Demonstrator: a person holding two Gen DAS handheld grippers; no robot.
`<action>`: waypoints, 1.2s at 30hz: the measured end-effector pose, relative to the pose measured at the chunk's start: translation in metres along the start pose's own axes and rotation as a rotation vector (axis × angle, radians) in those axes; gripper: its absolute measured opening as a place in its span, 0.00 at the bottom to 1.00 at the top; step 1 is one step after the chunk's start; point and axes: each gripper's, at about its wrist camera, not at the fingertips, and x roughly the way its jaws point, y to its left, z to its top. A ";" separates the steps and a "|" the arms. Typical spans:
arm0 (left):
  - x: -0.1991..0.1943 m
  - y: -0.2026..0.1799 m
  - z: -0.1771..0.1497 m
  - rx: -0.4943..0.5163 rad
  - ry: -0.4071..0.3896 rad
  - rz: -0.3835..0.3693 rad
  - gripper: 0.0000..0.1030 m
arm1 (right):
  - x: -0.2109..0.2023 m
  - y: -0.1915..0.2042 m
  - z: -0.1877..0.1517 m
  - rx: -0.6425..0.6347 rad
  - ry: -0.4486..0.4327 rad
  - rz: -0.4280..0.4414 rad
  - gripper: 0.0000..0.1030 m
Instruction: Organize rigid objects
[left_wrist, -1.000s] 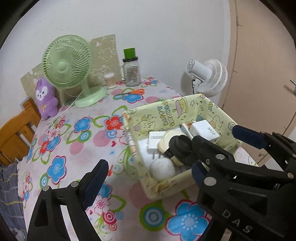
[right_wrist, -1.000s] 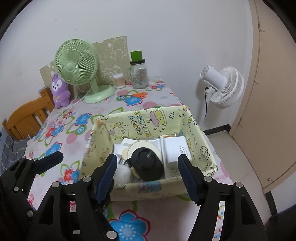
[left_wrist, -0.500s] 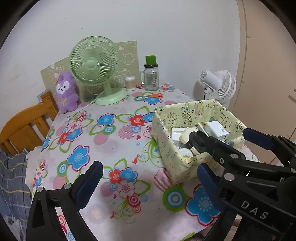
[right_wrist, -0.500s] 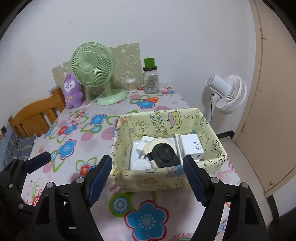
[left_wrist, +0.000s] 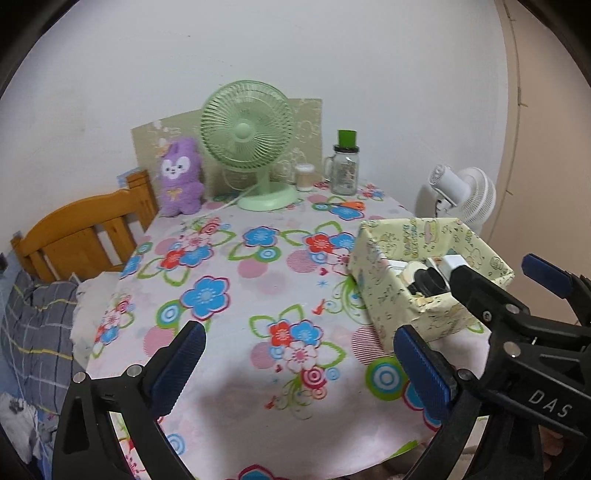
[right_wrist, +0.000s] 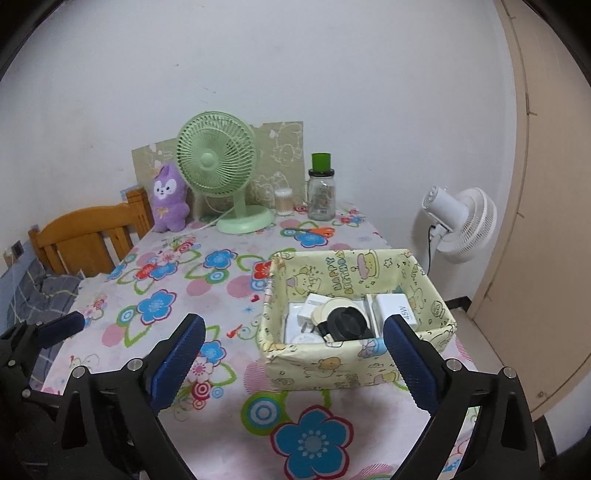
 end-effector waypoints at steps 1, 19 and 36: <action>-0.001 0.003 -0.002 -0.003 0.000 0.004 1.00 | -0.001 0.001 -0.001 -0.001 -0.005 0.005 0.97; -0.020 0.020 -0.019 -0.061 -0.052 0.062 1.00 | -0.027 0.013 -0.012 -0.072 -0.123 -0.008 1.00; -0.029 0.024 -0.024 -0.101 -0.107 0.093 1.00 | -0.034 0.012 -0.014 -0.066 -0.162 0.041 1.00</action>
